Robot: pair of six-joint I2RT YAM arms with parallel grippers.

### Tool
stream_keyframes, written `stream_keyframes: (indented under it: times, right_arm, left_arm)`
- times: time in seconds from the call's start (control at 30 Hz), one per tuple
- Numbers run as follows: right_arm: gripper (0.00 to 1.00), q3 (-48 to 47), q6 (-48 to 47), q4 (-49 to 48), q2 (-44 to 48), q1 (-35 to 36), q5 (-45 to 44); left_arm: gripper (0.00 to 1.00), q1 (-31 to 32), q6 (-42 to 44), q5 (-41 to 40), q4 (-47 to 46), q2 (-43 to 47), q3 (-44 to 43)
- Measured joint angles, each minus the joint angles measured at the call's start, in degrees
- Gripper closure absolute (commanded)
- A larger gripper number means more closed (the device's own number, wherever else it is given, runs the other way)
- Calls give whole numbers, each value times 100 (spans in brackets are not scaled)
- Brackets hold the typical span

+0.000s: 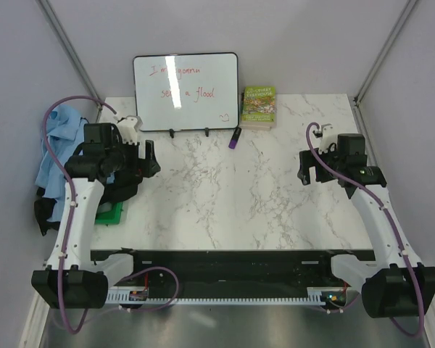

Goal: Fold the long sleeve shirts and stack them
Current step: Grab the shirt from the pile

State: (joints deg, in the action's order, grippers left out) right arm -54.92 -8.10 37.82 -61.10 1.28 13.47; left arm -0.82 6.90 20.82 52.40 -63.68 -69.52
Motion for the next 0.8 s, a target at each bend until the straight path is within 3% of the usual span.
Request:
stream_keyframes:
  times: [0.17, 0.27, 0.57, 0.8]
  right_arm:
    - [2, -72, -28, 59, -188, 0, -181]
    - [2, -90, -63, 63, -345, 0, -337]
    - [2, -92, -160, 81, -533, 0, -254]
    - [2, -157, -236, 122, -761, 0, 28]
  left_arm:
    - [1, -251, 24, -111, 144, -35, -284]
    - [1, -737, 138, -138, 170, -138, -546]
    - [0, -2072, 660, -557, 136, -1370, -1467]
    - [0, -2238, 925, -1325, -131, -2100, -1488]
